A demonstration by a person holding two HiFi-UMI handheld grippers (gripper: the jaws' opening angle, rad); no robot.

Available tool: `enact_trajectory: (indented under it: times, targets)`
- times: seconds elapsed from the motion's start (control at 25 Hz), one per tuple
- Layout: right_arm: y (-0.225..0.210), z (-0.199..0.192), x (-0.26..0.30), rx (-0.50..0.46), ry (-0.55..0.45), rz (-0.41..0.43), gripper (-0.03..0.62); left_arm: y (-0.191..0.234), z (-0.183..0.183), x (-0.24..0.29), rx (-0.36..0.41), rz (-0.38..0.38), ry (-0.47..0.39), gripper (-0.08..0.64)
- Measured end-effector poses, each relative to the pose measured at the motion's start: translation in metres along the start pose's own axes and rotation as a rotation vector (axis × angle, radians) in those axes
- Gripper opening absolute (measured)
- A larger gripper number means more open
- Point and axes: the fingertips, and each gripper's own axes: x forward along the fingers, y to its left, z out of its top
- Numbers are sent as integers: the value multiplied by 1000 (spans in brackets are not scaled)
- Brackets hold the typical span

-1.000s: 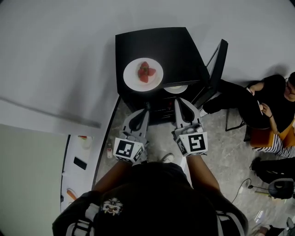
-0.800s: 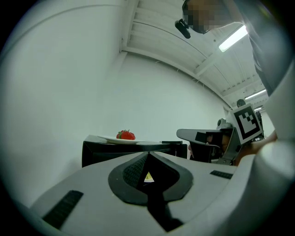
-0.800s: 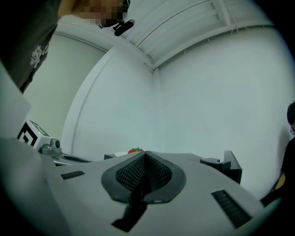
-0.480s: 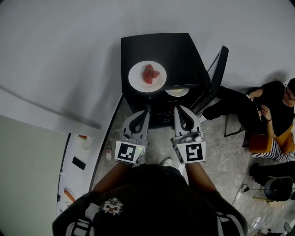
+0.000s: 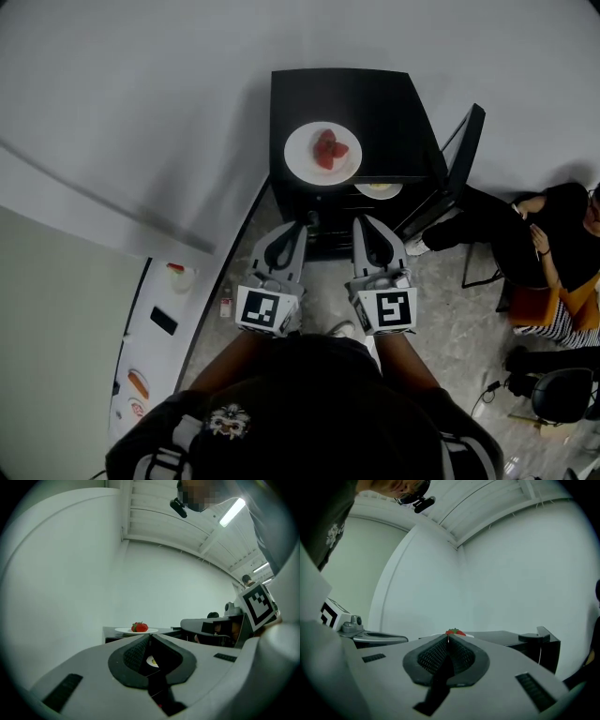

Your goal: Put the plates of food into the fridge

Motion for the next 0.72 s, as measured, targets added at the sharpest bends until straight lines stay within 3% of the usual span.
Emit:
enact_trajectory:
  times: [0.16,0.28,0.32,0.4,0.72]
  targets:
    - [8,-5,13,40,25,16,26,12,4,-3,-11,18,-9,23]
    - [10,-14,24,131,64,31,28,21,4,-6,-17,21,-13,23]
    - [10,-18,27,191,70,35,28,23,3,-7,-20,22,-14,23]
    - [9,-25,33,342,84,41,93,27,2,-9,-23,23,-16,23]
    - [-5,-45,59,886,108,0,124,37,-2,-10,-41,3,-9,23]
